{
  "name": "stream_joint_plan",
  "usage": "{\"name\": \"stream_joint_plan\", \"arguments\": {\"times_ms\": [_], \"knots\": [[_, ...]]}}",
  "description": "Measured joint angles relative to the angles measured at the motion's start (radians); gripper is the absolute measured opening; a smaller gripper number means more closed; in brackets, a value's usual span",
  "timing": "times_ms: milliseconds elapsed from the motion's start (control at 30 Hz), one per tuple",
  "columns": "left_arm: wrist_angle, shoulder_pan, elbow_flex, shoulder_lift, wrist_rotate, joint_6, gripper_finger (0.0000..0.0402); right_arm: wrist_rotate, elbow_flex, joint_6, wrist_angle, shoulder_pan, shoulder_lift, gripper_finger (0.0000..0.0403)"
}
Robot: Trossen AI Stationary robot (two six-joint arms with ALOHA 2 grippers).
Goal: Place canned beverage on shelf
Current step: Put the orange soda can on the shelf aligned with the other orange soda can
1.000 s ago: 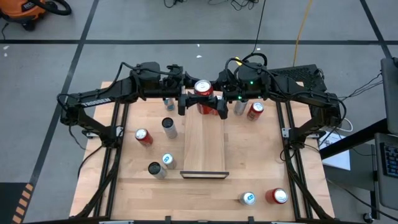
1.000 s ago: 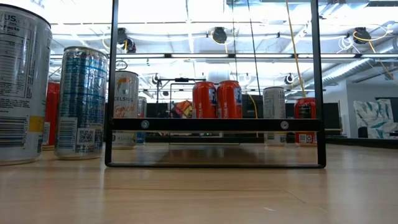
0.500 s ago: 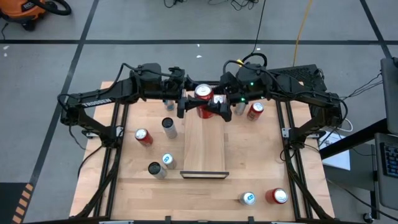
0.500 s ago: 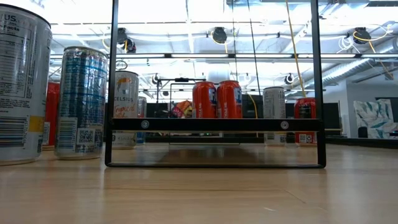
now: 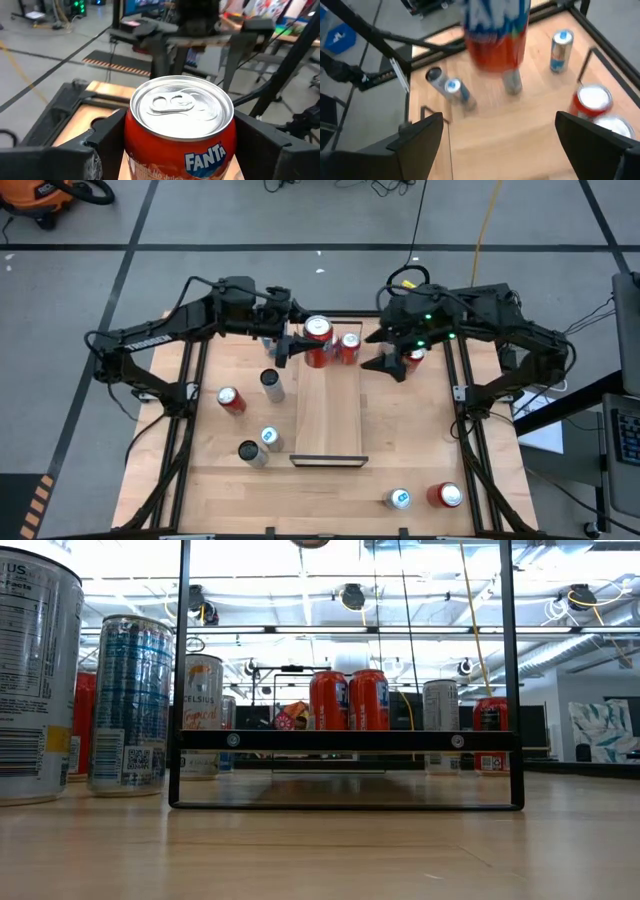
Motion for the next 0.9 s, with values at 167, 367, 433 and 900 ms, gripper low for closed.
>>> {"name": "stream_joint_plan", "arguments": {"times_ms": [167, 367, 433, 900], "knots": [[-0.068, 0.047, 0.000, -0.004, 0.022, 0.032, 0.0287, 0.003, 0.000, 0.040, -0.031, 0.000, -0.066, 0.0361], [-0.073, 0.081, -0.078, -0.007, 0.050, 0.050, 0.0287, 0.000, 0.000, 0.120, -0.054, 0.007, -0.135, 0.0361], [-0.072, 0.088, -0.125, -0.011, 0.057, 0.048, 0.0287, 0.000, 0.000, 0.139, -0.059, 0.019, -0.157, 0.0361], [0.251, 0.088, -0.412, -0.025, -0.003, -0.009, 0.0287, 0.000, 0.000, 0.173, -0.082, 0.128, -0.279, 0.0361]]}}
